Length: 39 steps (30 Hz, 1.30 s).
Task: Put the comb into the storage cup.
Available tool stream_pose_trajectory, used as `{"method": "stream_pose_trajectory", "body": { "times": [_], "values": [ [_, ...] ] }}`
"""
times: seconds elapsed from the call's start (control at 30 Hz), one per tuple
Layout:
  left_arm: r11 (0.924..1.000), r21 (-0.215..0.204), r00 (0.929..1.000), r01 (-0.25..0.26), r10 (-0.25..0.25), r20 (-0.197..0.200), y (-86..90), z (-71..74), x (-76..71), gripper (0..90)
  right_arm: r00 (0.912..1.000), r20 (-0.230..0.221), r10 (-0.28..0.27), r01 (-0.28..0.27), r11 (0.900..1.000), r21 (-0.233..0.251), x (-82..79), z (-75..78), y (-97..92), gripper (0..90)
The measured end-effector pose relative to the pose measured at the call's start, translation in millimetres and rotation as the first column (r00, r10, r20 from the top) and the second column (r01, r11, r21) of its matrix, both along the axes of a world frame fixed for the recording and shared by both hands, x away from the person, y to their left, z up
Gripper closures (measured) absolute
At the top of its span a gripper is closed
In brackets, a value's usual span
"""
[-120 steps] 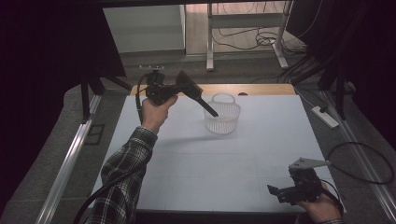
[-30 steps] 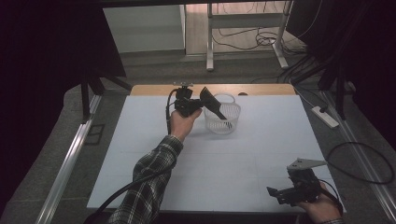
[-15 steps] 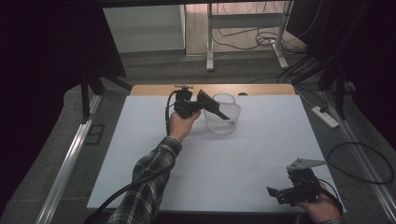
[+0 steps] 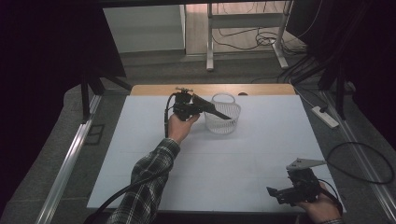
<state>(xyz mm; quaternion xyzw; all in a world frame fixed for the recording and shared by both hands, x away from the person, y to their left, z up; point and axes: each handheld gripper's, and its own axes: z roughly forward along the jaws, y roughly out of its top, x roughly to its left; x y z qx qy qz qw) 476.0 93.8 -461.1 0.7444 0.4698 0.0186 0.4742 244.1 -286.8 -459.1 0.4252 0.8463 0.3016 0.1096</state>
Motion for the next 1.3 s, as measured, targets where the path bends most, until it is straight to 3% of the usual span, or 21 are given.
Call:
{"method": "stream_pose_trajectory", "body": {
  "times": [0.33,0.6,0.83,1.1,1.3],
  "values": [
    [0.9967,0.081,0.9998,0.003,-0.004,0.02,-3.8,-0.5,-1.4,48.1,1.0,0.0,0.0,0.0,1.0,-0.001,0.0,0.0,0.0,0.2],
    [0.9939,0.11,0.9994,-0.002,-0.002,0.035,-4.2,1.0,-3.5,37.7,1.0,0.0,0.001,-0.001,1.0,-0.004,-0.1,0.0,0.3,0.3],
    [0.9848,0.174,0.9985,-0.012,0.002,0.055,-1.7,3.4,-5.8,27.4,1.0,0.001,0.002,-0.002,1.0,-0.007,-0.1,-0.1,0.3,0.3],
    [0.9845,0.175,0.9985,0.011,-0.02,0.051,3.5,3.3,-9.9,18.5,1.0,0.001,0.003,-0.003,1.0,-0.007,0.1,-0.2,0.5,0.3],
    [0.9779,0.209,0.9978,0.011,-0.025,0.062,7.1,5.7,-13.4,14.5,1.0,0.005,-0.002,0.002,1.0,-0.006,-0.3,0.2,0.5,0.3]
  ]
}}
